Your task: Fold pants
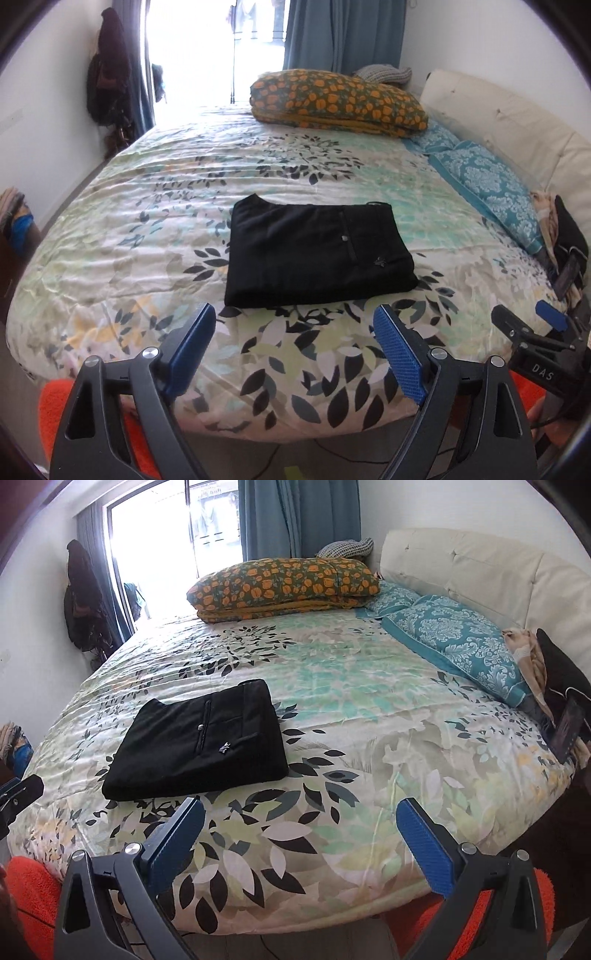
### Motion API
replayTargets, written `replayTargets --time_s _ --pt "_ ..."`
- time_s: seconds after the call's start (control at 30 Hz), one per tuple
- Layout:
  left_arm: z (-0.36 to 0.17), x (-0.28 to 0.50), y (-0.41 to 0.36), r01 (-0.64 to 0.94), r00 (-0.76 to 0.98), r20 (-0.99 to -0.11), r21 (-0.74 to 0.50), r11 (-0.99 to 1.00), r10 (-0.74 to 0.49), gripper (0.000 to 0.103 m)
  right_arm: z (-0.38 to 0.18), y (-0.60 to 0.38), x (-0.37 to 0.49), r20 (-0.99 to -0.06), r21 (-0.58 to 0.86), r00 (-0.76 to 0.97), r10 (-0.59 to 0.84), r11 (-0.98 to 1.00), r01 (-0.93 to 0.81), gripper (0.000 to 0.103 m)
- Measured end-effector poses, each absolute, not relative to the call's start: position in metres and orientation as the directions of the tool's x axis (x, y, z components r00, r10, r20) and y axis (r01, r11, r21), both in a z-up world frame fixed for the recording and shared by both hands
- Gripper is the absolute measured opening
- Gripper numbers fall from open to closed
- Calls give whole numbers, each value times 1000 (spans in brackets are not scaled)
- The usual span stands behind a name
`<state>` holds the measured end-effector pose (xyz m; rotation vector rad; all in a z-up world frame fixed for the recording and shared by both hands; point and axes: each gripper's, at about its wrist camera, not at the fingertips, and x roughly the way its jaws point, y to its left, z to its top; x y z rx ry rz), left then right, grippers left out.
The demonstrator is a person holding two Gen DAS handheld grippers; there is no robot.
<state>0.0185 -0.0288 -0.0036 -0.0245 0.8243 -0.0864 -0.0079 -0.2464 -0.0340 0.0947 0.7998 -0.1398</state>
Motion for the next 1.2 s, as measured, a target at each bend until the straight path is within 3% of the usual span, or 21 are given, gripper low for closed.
replayTargets --time_s 0.3,0.47,0.77,1.2 --pt "-7 5 -34 49 657 -752 -30 998 -55 90 -10 -212 -33 -677 -12 730 -95 993 119 103" --pt "7 1 -31 -27 718 -694 46 999 51 90 -5 -210 -31 -681 7 729 -72 994 105 103" --pt "5 5 -26 -68 689 -717 82 994 106 90 0 -202 -24 -682 1 729 -59 997 81 103" --pt "-3 5 -26 -30 653 -753 89 996 87 90 -4 -195 -25 -689 -10 723 -52 998 63 103"
